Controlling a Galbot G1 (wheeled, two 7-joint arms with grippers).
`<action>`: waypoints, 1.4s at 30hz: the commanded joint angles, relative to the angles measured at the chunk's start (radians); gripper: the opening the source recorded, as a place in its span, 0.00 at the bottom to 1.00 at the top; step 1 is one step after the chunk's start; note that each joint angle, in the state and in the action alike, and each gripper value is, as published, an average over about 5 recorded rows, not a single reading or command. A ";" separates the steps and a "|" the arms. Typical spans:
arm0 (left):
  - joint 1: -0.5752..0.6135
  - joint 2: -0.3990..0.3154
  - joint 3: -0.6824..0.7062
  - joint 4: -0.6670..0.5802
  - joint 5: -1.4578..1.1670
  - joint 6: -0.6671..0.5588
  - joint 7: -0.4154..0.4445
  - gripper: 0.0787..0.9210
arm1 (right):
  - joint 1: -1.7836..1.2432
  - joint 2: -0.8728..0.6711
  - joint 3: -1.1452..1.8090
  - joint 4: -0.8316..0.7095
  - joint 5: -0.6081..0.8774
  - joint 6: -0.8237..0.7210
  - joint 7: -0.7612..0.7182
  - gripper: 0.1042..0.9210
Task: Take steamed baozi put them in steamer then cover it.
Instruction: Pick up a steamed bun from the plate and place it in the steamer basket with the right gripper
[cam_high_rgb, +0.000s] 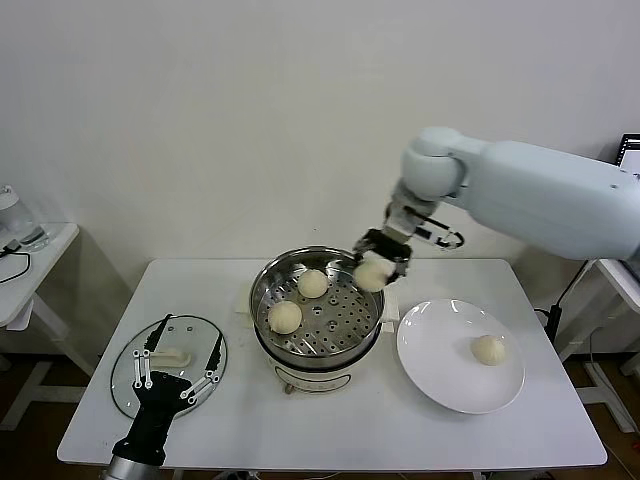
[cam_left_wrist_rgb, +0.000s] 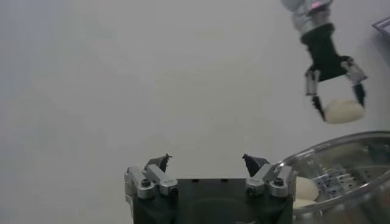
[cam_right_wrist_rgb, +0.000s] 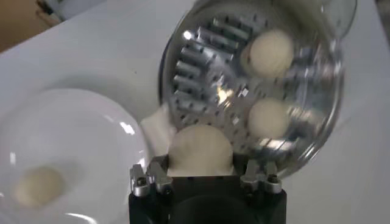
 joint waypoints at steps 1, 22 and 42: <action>0.002 -0.002 -0.001 -0.005 0.001 -0.004 -0.001 0.88 | -0.017 0.135 -0.032 0.083 -0.120 0.154 0.018 0.73; -0.003 -0.014 -0.044 -0.012 -0.018 0.000 -0.003 0.88 | -0.168 0.107 -0.021 0.062 -0.260 0.209 0.033 0.73; -0.011 -0.011 -0.050 -0.005 -0.024 -0.007 0.000 0.88 | -0.174 0.048 0.152 0.036 -0.190 0.149 -0.044 0.88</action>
